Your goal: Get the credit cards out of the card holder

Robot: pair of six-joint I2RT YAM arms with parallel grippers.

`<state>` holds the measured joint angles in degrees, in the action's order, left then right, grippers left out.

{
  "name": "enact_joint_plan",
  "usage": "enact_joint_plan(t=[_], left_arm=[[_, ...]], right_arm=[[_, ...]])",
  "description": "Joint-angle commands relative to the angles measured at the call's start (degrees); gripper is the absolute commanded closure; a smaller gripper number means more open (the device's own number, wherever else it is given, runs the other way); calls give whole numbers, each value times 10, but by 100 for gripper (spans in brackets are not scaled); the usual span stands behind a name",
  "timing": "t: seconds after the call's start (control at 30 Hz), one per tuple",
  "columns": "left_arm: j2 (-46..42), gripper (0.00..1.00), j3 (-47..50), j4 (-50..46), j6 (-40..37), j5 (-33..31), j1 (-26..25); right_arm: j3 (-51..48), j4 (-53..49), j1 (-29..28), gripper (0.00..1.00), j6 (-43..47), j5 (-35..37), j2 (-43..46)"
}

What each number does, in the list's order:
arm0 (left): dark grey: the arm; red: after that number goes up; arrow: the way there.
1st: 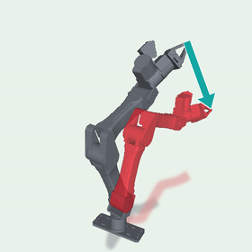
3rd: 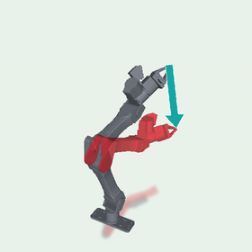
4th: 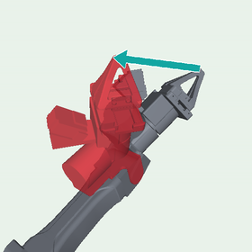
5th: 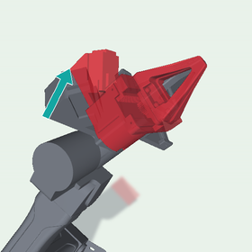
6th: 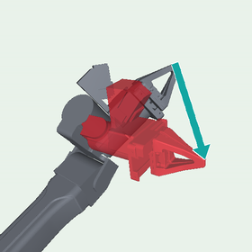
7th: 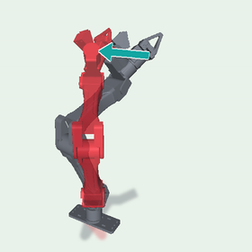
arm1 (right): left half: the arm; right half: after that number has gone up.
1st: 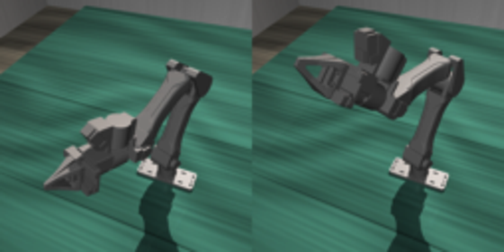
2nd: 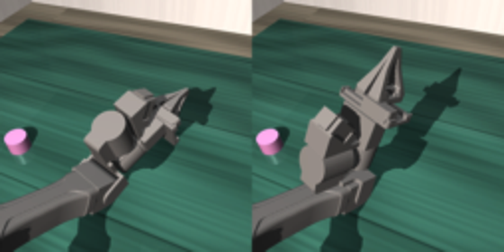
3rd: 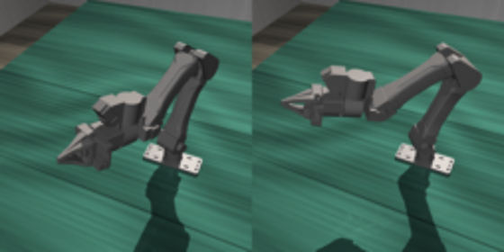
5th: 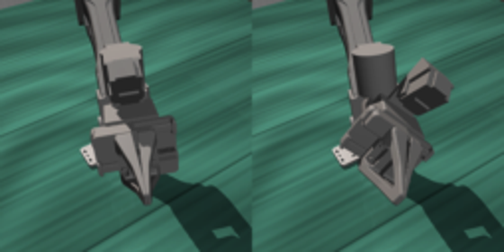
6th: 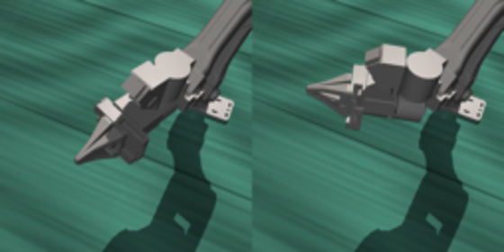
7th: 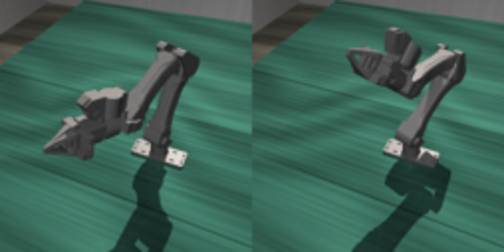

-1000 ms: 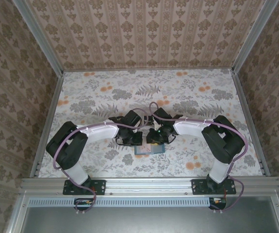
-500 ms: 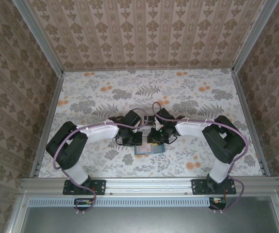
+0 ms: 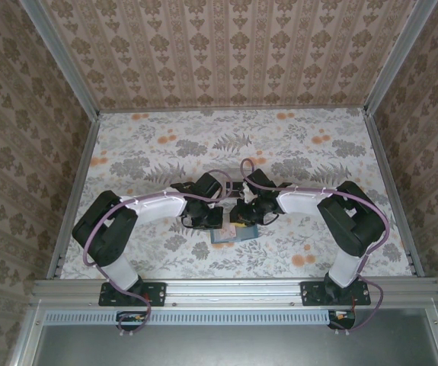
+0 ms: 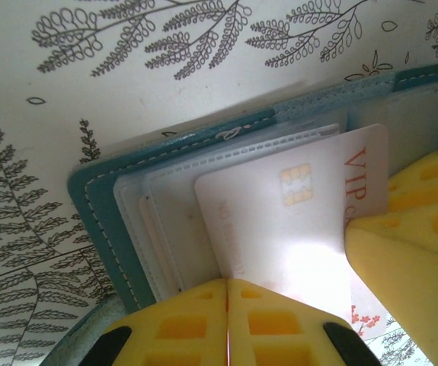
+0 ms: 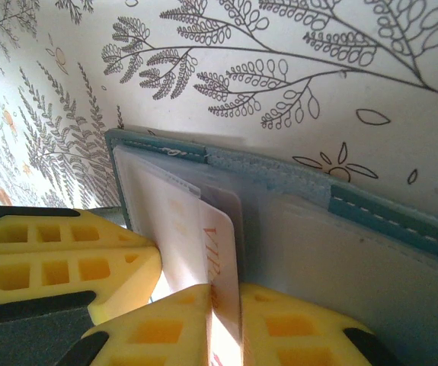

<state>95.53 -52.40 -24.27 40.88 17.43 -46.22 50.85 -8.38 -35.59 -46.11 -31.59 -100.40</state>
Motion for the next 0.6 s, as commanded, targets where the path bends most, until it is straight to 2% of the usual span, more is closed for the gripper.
enact_joint_plan(t=[0.0, 0.13, 0.33, 0.57], left_arm=[[10, 91, 4, -32, -8, -17, -4], [11, 91, 4, -32, -9, -16, -3], [6, 91, 7, -32, -8, -19, -2], [-6, 91, 11, -37, -8, -20, -2]], right_arm=[[-11, 24, -1, 84, -6, -20, 26], [-7, -18, 0, 88, 13, 14, 41], [11, -122, 7, 89, 59, 83, 66], [26, -190, 11, 89, 93, 138, 90]])
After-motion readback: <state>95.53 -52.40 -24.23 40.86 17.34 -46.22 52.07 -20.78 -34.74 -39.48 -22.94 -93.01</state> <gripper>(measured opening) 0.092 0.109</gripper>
